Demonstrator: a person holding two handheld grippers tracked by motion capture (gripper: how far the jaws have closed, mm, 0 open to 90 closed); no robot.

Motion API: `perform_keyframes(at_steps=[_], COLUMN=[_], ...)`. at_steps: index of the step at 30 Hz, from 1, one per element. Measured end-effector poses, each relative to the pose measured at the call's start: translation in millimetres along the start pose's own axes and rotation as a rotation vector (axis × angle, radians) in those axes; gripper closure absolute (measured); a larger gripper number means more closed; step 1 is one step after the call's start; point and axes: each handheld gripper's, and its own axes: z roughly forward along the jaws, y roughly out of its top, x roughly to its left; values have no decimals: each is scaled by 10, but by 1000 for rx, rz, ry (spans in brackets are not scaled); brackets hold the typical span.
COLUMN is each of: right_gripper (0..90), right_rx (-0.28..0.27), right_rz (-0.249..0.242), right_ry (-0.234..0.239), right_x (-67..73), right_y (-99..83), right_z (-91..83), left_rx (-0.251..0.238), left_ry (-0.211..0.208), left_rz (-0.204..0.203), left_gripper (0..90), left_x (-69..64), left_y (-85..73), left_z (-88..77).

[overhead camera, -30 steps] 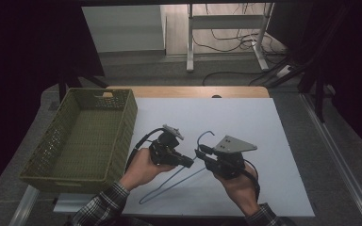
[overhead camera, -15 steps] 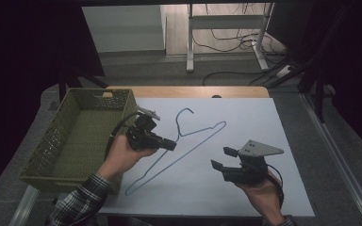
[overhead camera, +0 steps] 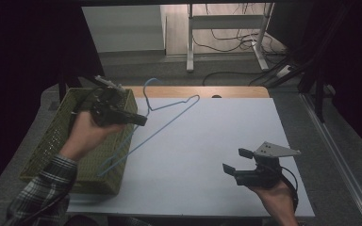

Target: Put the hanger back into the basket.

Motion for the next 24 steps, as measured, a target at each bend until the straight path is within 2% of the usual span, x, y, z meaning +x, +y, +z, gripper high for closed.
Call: perform_keyframes(at_steps=[5, 10, 11, 13, 15, 16, 20, 21, 22, 24], right_gripper=[182, 182, 183, 183, 184, 185, 187, 187, 190, 191], right_rx=[5, 21, 26, 29, 30, 32, 36, 36, 41, 49], right_rz=[17, 20, 23, 28, 29, 31, 36, 36, 38, 38], right_ry=[-5, -11, -13, -16, -19, -21, -26, -26, -26, -25], right_x=[-50, -77, -81, -89, -100, -111, -129, -129, -133, -136], right_y=[-35, -73, -79, -88, -93, -100, -113, -113, -121, -129], right_z=[-13, 26, 32, 40, 39, 39, 47, 47, 57, 71], left_rx=[9, 2, 2, -1, -3, 0, -5, -5, -15, -29], left_ry=[73, 123, 123, 144, 147, 159, 174, 174, 175, 173], left_rz=[-2, -23, -23, -35, -39, -43, -62, -62, -70, -86], left_gripper=[879, 879, 879, 879, 880, 880, 880, 879, 880, 879], left_x=[184, 423, 423, 593, 633, 734, 943, 943, 1039, 1129], left_y=[-58, -198, -198, -317, -348, -432, -621, -621, -716, -798], left_z=[-351, -612, -612, -752, -780, -857, -995, -995, -1043, -1073])
